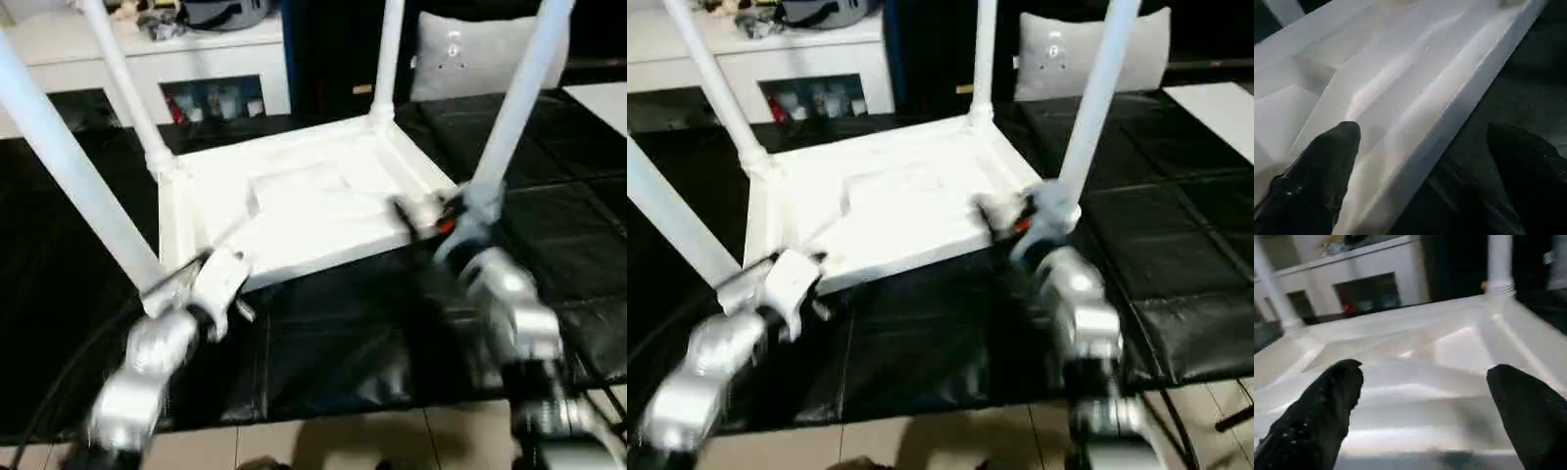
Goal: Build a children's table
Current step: Rotate leg to tighten, then rotate table base
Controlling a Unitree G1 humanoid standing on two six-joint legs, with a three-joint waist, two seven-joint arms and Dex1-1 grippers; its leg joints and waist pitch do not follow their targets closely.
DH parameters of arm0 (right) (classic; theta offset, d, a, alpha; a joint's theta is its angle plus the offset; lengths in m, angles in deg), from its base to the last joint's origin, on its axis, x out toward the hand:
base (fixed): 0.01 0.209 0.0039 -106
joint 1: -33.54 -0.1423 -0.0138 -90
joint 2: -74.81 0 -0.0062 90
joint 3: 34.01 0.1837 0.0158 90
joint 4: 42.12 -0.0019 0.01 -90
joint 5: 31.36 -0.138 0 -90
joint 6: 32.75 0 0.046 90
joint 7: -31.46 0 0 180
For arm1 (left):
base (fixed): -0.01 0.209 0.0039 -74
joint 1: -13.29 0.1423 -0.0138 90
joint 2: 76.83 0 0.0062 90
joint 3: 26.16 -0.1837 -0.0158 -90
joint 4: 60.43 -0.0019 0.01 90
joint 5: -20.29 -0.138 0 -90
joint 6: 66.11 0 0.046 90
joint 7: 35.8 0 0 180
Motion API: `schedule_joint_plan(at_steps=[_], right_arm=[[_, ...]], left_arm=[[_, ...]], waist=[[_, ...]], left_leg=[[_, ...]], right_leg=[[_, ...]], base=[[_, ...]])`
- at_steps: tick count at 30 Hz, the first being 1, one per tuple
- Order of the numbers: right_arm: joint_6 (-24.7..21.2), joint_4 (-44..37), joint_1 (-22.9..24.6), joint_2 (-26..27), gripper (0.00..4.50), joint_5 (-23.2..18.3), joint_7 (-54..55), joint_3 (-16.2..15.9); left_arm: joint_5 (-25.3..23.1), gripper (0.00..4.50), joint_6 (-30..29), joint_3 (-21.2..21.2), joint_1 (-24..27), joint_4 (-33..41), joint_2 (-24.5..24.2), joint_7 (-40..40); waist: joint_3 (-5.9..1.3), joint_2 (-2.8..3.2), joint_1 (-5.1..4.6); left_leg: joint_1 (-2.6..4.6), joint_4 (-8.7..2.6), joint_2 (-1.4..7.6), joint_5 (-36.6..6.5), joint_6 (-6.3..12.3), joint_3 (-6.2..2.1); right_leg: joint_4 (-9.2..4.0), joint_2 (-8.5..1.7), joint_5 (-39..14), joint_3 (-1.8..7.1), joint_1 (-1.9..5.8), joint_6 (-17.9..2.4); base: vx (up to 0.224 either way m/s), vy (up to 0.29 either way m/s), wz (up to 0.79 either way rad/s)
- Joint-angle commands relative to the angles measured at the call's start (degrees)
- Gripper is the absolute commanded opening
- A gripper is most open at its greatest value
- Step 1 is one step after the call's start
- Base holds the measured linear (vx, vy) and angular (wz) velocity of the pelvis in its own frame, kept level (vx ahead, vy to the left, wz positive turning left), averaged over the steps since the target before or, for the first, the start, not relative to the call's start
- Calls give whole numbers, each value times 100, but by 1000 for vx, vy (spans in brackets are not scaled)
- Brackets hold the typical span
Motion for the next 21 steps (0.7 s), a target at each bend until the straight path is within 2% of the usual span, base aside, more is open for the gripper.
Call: schedule_joint_plan(at_steps=[1, 2, 3, 8, 11, 12, 15, 16, 17, 19, 21], right_arm=[[-327, -560, 250, -17, 450, -86, -105, -184], [-358, -749, 385, -26, 450, -9, -147, -261], [-388, -937, 523, -64, 450, 165, -190, -363], [-400, -1091, 726, -235, 450, 631, -222, -696], [-474, -1207, 819, -332, 450, 644, -366, -892], [-428, -1216, 847, -365, 450, 698, -393, -962], [-468, -1276, 910, -426, 450, 754, -404, -1070], [-493, -1321, 946, -444, 450, 749, -404, -1082], [-657, -1527, 1081, -466, 450, 685, -422, -1056], [-694, -1607, 1146, -481, 450, 678, -440, -1046], [-682, -1629, 1185, -484, 450, 717, -475, -1041]], left_arm=[[88, 449, 394, 376, 258, 127, 195, -521], [125, 449, 487, 515, 398, 166, 356, -750], [212, 449, 553, 651, 512, 203, 536, -912], [217, 449, 652, 829, 667, 273, 816, -1322], [258, 449, 747, 826, 703, 224, 878, -1367], [290, 449, 805, 825, 713, 186, 907, -1372], [354, 449, 1021, 831, 773, 97, 959, -1327], [396, 449, 1115, 811, 837, 72, 970, -1249], [463, 449, 1375, 773, 1084, 141, 1014, -1051], [464, 449, 1503, 762, 1207, 208, 1035, -1001], [473, 449, 1580, 782, 1277, 268, 1069, -1054]], waist=[[-330, -60, -5], [-316, -49, -19], [-318, -64, -36], [-281, -87, -58], [-274, -72, -81], [-277, -45, -76], [-293, -70, -84], [-292, -30, -83], [-288, -57, -81], [-307, -87, -79], [-312, -66, -65]], left_leg=[[62, -531, 612, -1748, 250, -331], [74, -532, 607, -1870, 211, -336], [73, -535, 603, -1907, 181, -339], [82, -558, 587, -2158, 124, -362], [87, -552, 570, -2245, 111, -375], [77, -550, 567, -2212, 118, -384], [56, -553, 583, -2144, 153, -385], [61, -553, 583, -2153, 152, -387], [52, -552, 585, -2120, 180, -380], [32, -564, 603, -2029, 195, -387], [33, -565, 618, -1963, 208, -385]], right_leg=[[-527, -549, -2383, 443, 275, -563], [-561, -548, -2625, 428, 264, -449], [-589, -540, -2744, 420, 264, -359], [-656, -530, -3055, 398, 232, -149], [-677, -532, -3188, 393, 222, -44], [-675, -535, -3138, 395, 234, -33], [-661, -535, -2950, 403, 241, -75], [-653, -533, -2921, 407, 235, -93], [-667, -537, -2889, 419, 241, -75], [-635, -537, -2760, 431, 254, -109], [-611, -538, -2614, 445, 247, -174]], base=[[0, 0, 0], [0, 0, 0], [0, 0, 0], [0, 0, 0], [0, 0, 0], [0, 0, 0], [0, 0, 0], [0, 0, 0], [0, 0, 0], [0, 0, 0], [0, 0, 0]])
